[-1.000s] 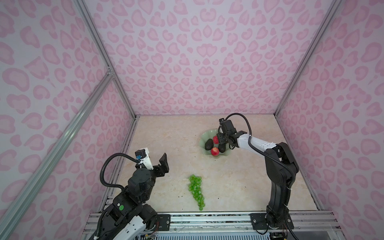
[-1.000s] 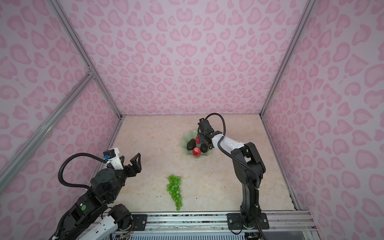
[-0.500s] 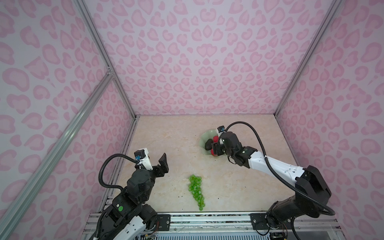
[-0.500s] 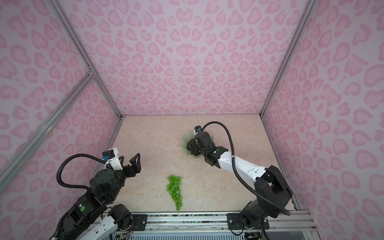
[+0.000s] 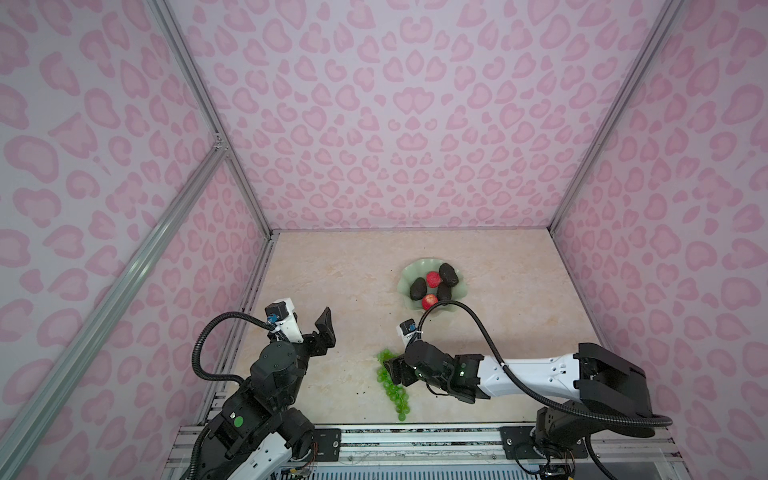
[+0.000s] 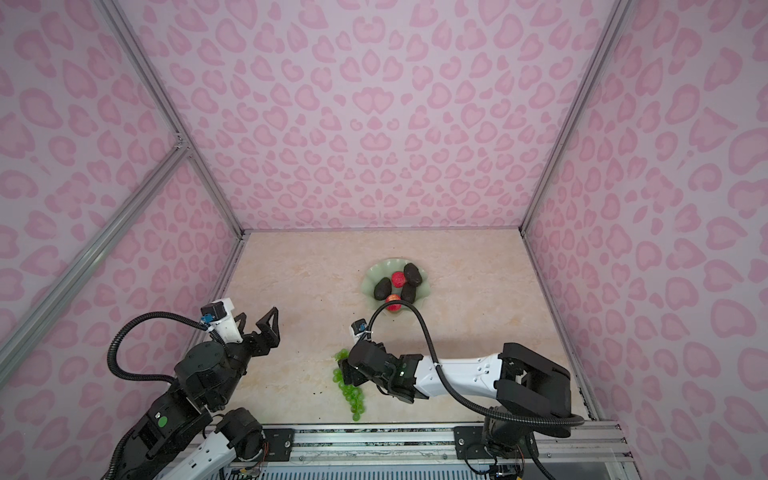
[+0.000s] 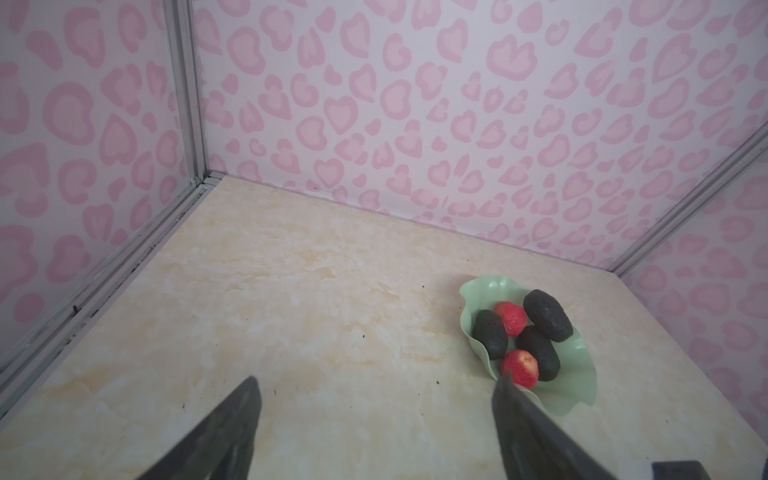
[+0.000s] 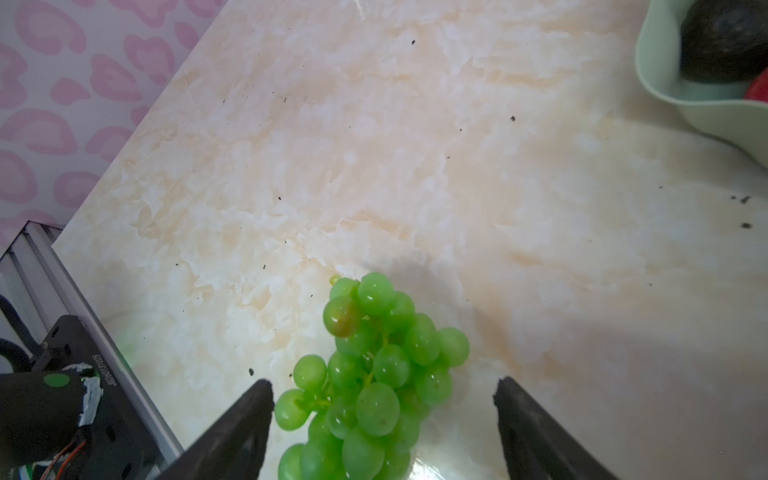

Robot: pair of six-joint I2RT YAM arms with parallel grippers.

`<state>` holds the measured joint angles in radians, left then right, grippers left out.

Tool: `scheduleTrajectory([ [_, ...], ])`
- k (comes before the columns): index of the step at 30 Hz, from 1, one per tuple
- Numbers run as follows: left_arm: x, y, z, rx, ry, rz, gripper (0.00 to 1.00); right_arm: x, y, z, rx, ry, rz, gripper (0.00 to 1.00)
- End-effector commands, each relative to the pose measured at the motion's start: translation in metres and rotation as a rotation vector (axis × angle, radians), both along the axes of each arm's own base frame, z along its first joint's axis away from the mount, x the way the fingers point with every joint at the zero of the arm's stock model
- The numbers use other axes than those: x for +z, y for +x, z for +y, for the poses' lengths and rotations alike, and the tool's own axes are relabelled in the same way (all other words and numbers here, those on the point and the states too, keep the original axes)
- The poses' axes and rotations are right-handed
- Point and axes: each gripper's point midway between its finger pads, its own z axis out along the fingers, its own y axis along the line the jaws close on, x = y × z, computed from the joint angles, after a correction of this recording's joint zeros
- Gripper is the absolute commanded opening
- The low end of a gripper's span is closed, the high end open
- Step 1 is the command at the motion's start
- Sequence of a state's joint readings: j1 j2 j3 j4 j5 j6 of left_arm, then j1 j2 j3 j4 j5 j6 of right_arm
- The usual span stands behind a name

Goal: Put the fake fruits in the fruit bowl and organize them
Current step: 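Grasp the green grapes by the stem with the right gripper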

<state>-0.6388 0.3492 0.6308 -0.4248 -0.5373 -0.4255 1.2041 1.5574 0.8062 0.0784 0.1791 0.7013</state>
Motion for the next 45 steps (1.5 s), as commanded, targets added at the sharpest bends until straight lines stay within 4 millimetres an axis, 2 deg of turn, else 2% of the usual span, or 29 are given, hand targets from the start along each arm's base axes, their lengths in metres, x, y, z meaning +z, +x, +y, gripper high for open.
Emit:
scheduleTrajectory([
  [1, 0.002, -0.001, 0.000, -0.002, -0.016, -0.010, 0.88, -0.004, 0.006, 0.008, -0.046, -0.003, 0.025, 0.84],
  [8, 0.004, -0.003, 0.003, 0.004, -0.024, -0.021, 0.88, -0.033, 0.012, 0.012, -0.086, -0.135, 0.108, 0.82],
  [13, 0.004, -0.004, 0.003, 0.004, -0.026, -0.024, 0.88, -0.043, 0.011, 0.014, -0.075, -0.159, 0.147, 0.81],
  [17, 0.003, -0.003, 0.003, 0.004, -0.023, -0.020, 0.88, -0.059, 0.010, 0.018, -0.060, -0.179, 0.192, 0.79],
  [23, 0.004, -0.004, 0.004, 0.008, -0.023, -0.021, 0.88, -0.072, 0.013, 0.025, -0.036, -0.161, 0.235, 0.66],
  [25, 0.004, -0.003, 0.004, 0.010, -0.020, -0.021, 0.88, -0.072, 0.015, 0.027, -0.032, -0.154, 0.231, 0.57],
  [28, 0.004, -0.003, 0.005, 0.013, -0.019, -0.020, 0.88, -0.063, 0.018, 0.034, -0.017, -0.112, 0.201, 0.45],
  [31, 0.004, -0.003, 0.004, 0.013, -0.016, -0.021, 0.88, -0.052, 0.024, 0.038, -0.016, -0.061, 0.169, 0.39],
  [38, 0.004, -0.002, 0.004, 0.015, -0.009, -0.017, 0.88, -0.018, 0.039, 0.041, -0.051, 0.122, 0.129, 0.33],
  [45, 0.004, -0.001, 0.004, 0.016, -0.009, -0.016, 0.88, 0.027, 0.054, 0.028, -0.088, 0.152, 0.015, 0.28],
])
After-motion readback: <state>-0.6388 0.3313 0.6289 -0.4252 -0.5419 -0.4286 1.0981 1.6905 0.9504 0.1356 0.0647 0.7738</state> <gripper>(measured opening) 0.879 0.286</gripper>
